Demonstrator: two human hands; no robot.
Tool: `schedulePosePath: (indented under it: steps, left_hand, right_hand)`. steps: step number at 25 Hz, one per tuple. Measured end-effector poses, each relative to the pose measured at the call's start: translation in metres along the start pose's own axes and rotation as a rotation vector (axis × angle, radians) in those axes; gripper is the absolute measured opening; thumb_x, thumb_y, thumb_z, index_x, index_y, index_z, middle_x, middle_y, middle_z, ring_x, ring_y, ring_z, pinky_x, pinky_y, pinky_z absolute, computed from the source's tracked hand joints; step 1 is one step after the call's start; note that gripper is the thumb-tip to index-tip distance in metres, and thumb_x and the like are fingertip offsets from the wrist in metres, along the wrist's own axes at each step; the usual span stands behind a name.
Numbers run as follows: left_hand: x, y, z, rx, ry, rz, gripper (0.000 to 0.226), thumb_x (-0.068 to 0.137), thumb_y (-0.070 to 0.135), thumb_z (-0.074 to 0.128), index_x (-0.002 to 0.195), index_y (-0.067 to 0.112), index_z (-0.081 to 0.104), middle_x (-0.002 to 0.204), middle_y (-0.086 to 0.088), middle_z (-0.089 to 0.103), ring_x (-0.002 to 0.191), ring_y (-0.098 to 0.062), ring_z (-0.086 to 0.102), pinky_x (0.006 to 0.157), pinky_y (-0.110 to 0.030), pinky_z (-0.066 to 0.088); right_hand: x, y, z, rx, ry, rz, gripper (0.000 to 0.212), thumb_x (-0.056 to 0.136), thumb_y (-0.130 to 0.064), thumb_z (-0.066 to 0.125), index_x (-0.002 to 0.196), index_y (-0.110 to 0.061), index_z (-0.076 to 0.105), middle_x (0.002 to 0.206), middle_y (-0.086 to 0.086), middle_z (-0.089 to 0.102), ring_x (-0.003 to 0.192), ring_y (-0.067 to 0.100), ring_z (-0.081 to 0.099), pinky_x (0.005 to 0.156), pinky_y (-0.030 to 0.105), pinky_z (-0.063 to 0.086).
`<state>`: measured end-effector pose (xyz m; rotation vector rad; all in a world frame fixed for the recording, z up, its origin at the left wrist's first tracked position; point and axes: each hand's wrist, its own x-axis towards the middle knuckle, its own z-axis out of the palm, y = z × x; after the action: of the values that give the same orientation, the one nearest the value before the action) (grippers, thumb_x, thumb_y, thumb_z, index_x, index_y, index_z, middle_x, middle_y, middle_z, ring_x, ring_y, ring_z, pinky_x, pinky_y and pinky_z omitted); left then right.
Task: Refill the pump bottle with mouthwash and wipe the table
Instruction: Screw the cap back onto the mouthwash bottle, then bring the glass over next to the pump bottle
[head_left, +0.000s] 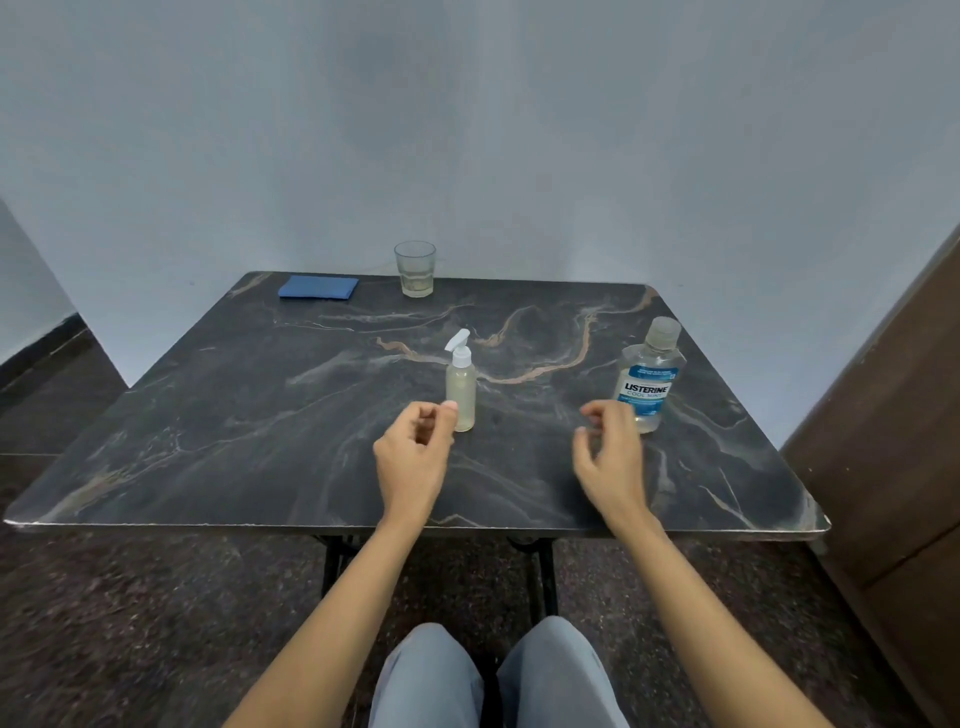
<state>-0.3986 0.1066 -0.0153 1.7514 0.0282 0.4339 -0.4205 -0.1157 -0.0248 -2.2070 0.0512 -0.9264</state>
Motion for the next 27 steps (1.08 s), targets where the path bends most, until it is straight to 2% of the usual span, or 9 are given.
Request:
schedulePosePath:
  steps: [3, 5, 8, 10, 13, 15, 19, 22, 27]
  left_hand:
    - [0.033, -0.009, -0.012, 0.026, 0.092, -0.077, 0.022, 0.085, 0.051, 0.055, 0.079, 0.030, 0.062, 0.073, 0.010, 0.069, 0.074, -0.008, 0.066, 0.071, -0.028, 0.051]
    - [0.060, -0.017, -0.012, 0.034, 0.077, -0.146, 0.017, 0.086, 0.044, 0.059, 0.088, 0.027, 0.062, 0.083, 0.010, 0.067, 0.082, -0.007, 0.064, 0.073, -0.025, 0.048]
    - [0.104, -0.030, 0.002, 0.046, 0.019, -0.200, 0.032, 0.086, 0.039, 0.065, 0.108, 0.019, 0.056, 0.102, 0.007, 0.063, 0.094, -0.010, 0.061, 0.074, -0.017, 0.044]
    - [0.136, -0.038, 0.018, 0.076, -0.014, -0.205, 0.047, 0.084, 0.040, 0.069, 0.120, 0.015, 0.050, 0.114, 0.002, 0.059, 0.102, -0.013, 0.059, 0.084, -0.024, 0.046]
    - [0.176, -0.050, 0.037, 0.150, -0.036, -0.181, 0.065, 0.081, 0.039, 0.072, 0.129, 0.009, 0.043, 0.108, 0.000, 0.056, 0.110, -0.020, 0.055, 0.097, -0.037, 0.046]
    - [0.209, -0.065, 0.053, 0.200, -0.050, -0.175, 0.074, 0.079, 0.041, 0.074, 0.135, 0.008, 0.039, 0.122, -0.006, 0.053, 0.119, -0.025, 0.051, 0.101, -0.041, 0.043]
    - [0.273, -0.088, 0.079, 0.222, -0.057, -0.160, 0.088, 0.075, 0.042, 0.077, 0.143, 0.010, 0.031, 0.144, -0.011, 0.041, 0.132, -0.027, 0.040, 0.107, -0.044, 0.037]
    - [0.316, -0.097, 0.098, 0.221, -0.042, -0.148, 0.096, 0.073, 0.040, 0.080, 0.145, 0.008, 0.026, 0.147, -0.013, 0.037, 0.133, -0.029, 0.038, 0.105, -0.039, 0.035]
    - [0.371, -0.098, 0.123, 0.146, -0.011, -0.129, 0.098, 0.064, 0.031, 0.086, 0.139, 0.005, 0.030, 0.138, -0.013, 0.045, 0.125, -0.028, 0.045, 0.088, -0.025, 0.035]
  right_hand:
    - [0.035, -0.012, 0.045, -0.049, -0.308, -0.012, 0.024, 0.087, -0.003, 0.052, 0.111, -0.007, 0.053, 0.112, 0.005, 0.050, 0.105, 0.012, 0.048, 0.087, 0.016, 0.033]
    - [0.066, -0.013, 0.078, -0.086, -0.417, 0.018, 0.027, 0.090, -0.005, 0.048, 0.117, -0.005, 0.050, 0.121, 0.008, 0.048, 0.112, 0.017, 0.046, 0.091, 0.021, 0.034]
    - [0.104, -0.006, 0.125, -0.129, -0.515, 0.025, 0.029, 0.093, -0.008, 0.047, 0.121, -0.002, 0.047, 0.128, 0.012, 0.045, 0.117, 0.024, 0.044, 0.098, 0.031, 0.037]
    - [0.126, 0.004, 0.156, -0.157, -0.542, 0.023, 0.029, 0.094, -0.011, 0.046, 0.122, -0.001, 0.047, 0.128, 0.014, 0.046, 0.118, 0.027, 0.044, 0.101, 0.035, 0.038]
    - [0.148, 0.016, 0.183, -0.178, -0.536, 0.068, 0.027, 0.095, -0.017, 0.045, 0.117, -0.002, 0.047, 0.125, 0.014, 0.046, 0.115, 0.028, 0.045, 0.099, 0.037, 0.040]
    - [0.170, 0.029, 0.206, -0.222, -0.522, 0.051, 0.029, 0.095, -0.020, 0.045, 0.117, -0.001, 0.048, 0.127, 0.015, 0.047, 0.120, 0.030, 0.044, 0.103, 0.039, 0.037]
    - [0.199, 0.047, 0.241, -0.397, -0.569, 0.042, 0.058, 0.098, -0.038, 0.035, 0.144, -0.002, 0.030, 0.154, 0.018, 0.023, 0.144, 0.031, 0.017, 0.119, 0.044, 0.012]
    - [0.203, 0.060, 0.256, -0.484, -0.590, 0.023, 0.066, 0.098, -0.048, 0.026, 0.148, -0.005, 0.023, 0.157, 0.014, 0.017, 0.146, 0.026, 0.012, 0.120, 0.041, 0.008]
    - [0.202, 0.065, 0.259, -0.515, -0.557, -0.008, 0.067, 0.097, -0.050, 0.024, 0.149, -0.007, 0.023, 0.157, 0.012, 0.019, 0.146, 0.023, 0.013, 0.120, 0.040, 0.008]
